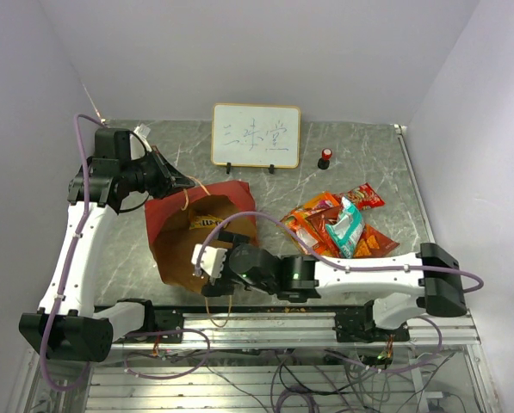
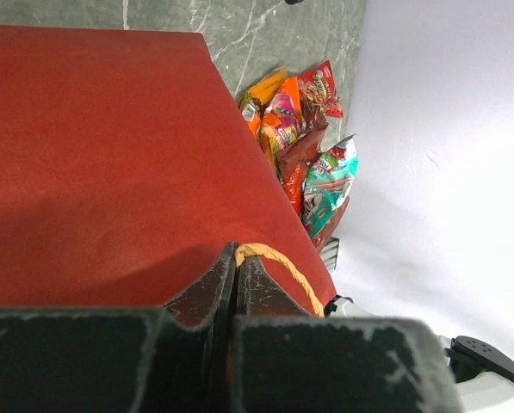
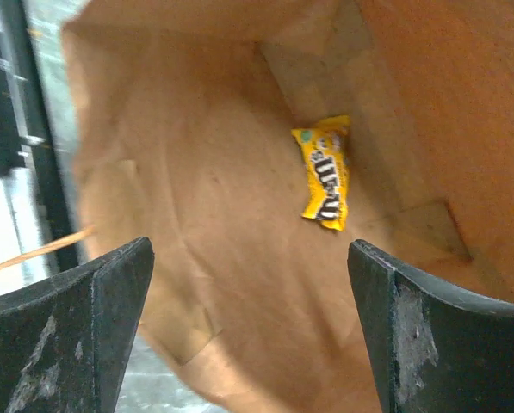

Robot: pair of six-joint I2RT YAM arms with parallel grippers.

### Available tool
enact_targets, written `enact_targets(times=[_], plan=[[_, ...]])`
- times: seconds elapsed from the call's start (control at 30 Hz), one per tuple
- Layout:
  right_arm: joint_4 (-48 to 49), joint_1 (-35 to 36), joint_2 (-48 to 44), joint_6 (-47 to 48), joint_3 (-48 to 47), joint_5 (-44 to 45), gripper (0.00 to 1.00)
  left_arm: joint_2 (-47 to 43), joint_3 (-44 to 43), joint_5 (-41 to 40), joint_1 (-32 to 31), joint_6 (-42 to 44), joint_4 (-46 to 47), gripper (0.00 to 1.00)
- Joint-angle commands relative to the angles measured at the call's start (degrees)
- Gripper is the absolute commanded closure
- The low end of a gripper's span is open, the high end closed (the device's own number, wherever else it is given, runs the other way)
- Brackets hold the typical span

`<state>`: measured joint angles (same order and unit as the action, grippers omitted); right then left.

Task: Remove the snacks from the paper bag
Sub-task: Take out the snack from the paper bag.

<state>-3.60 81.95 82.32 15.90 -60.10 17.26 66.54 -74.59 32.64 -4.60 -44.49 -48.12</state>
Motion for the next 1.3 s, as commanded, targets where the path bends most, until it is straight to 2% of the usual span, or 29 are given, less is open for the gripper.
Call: enact_targets(times=[0.0, 0.13, 0.2, 0.27, 0.47, 0.67, 0.83, 1.0, 1.1, 1.27], plan=[[7.6, 0.2, 5.1, 11.4, 0.3, 10.0, 0.07, -1.0, -1.3, 0.7, 0.1, -0.2, -0.1, 0.93], [17.6, -0.1, 12.3, 17.5, -0.2, 14.5, 0.27, -1.6, -1.2, 1.0, 0.1, -0.4, -0.2, 0.93], [20.1, -0.5, 17.0, 19.5, -2.6, 17.4, 0.30, -1.9, -1.3, 1.0, 0.1, -0.5, -0.5, 0.93], [21.8, -1.6, 21.3, 20.9, -4.9, 19.3, 0.31, -2.2, -1.6, 1.0, 0.1, -0.2, -1.2, 0.93], [23.2, -6.4, 30.5, 25.4, -9.7, 17.1, 0.33, -3.1, -1.5, 1.4, 0.1, 0.6, -2.7, 0.93], [25.7, -10.9, 39.5, 28.5, -14.1, 16.6, 0.27, -4.2, -0.5, 2.6, 0.1, 0.8, -3.4, 0.93], [26.2, -13.2, 43.9, 29.3, -17.2, 15.2, 0.26, -3.7, -1.6, 3.1, 0.1, 2.1, -5.1, 0.93], [25.3, -15.3, 46.2, 27.7, -18.7, 14.4, 0.29, -3.2, -2.9, 3.2, 0.1, 3.6, -6.6, 0.93], [24.9, -15.7, 47.1, 28.0, -19.6, 13.1, 0.36, -3.5, -3.1, 3.0, 0.1, 4.0, -7.4, 0.93], [22.3, -16.3, 48.1, 27.7, -22.1, 11.5, 0.56, -2.9, -4.6, 2.1, 0.1, 5.4, -8.6, 0.93]])
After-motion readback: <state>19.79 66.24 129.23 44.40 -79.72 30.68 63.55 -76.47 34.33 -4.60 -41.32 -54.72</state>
